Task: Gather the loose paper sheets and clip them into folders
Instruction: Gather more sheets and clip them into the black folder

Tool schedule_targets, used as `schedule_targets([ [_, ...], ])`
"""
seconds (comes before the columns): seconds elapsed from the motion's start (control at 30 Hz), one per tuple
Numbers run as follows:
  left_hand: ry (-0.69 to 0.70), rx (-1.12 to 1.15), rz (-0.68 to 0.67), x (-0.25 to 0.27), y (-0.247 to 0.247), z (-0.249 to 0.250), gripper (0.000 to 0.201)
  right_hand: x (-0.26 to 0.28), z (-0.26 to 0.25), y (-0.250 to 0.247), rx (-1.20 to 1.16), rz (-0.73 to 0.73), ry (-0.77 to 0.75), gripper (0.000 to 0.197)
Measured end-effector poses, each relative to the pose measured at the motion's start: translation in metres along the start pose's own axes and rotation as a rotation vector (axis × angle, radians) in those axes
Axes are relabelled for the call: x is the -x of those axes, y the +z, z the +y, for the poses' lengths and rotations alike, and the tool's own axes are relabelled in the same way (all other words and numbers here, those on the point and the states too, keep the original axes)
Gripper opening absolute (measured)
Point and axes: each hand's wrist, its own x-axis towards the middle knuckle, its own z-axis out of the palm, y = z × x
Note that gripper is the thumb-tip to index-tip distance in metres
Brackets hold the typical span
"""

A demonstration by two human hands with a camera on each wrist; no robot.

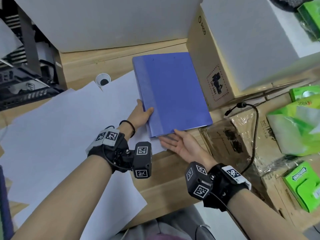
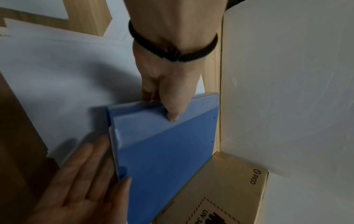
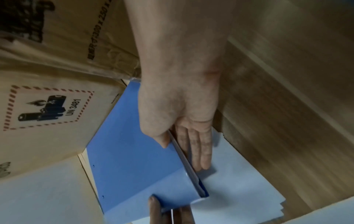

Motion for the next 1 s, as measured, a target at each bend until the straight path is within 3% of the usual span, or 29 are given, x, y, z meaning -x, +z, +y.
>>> schedule_targets([
  [0.07,0.017,-0.072,-0.032,0.003,-0.005,-0.003,0.043,-0.001,0.001,0.000,0.024,0.013,0.023,0.023],
  [0.13,0.030,-0.142,-0.034,0.005,-0.016,-0.008,0.045,-0.002,0.002,0.001,0.033,0.041,0.025,0.023],
  [0.3,-0.052,-0.306,0.299,0.016,-0.059,-0.039,0.051,0.005,0.003,-0.002,0.178,0.040,0.161,0.031],
  [0.4,-0.089,-0.198,0.351,0.029,-0.080,-0.055,0.014,0.011,0.004,0.001,0.391,-0.077,0.229,0.035],
  [0.47,-0.102,-0.103,0.335,0.036,-0.087,-0.061,0.011,0.009,0.004,0.011,0.501,-0.106,0.164,0.032],
  [0.53,-0.108,-0.060,0.330,0.041,-0.094,-0.066,0.033,0.002,0.004,0.028,0.572,-0.094,0.027,0.027],
  [0.63,-0.119,0.023,0.339,0.050,-0.099,-0.073,0.046,-0.012,0.000,0.060,0.623,-0.060,-0.210,0.023],
  [0.7,-0.122,0.073,0.339,0.055,-0.100,-0.077,0.048,-0.024,-0.004,0.077,0.867,-0.033,-0.361,0.031],
  [0.77,-0.125,0.109,0.330,0.059,-0.100,-0.080,0.048,-0.045,-0.008,0.084,1.279,0.022,-0.479,0.046],
  [0.87,-0.127,0.107,0.297,0.061,-0.098,-0.080,0.047,-0.064,-0.009,0.084,1.728,0.137,-0.377,0.068],
  [1.0,-0.130,0.006,0.288,0.057,-0.094,-0.070,0.044,-0.068,-0.007,0.083,1.757,0.108,-0.294,0.084],
])
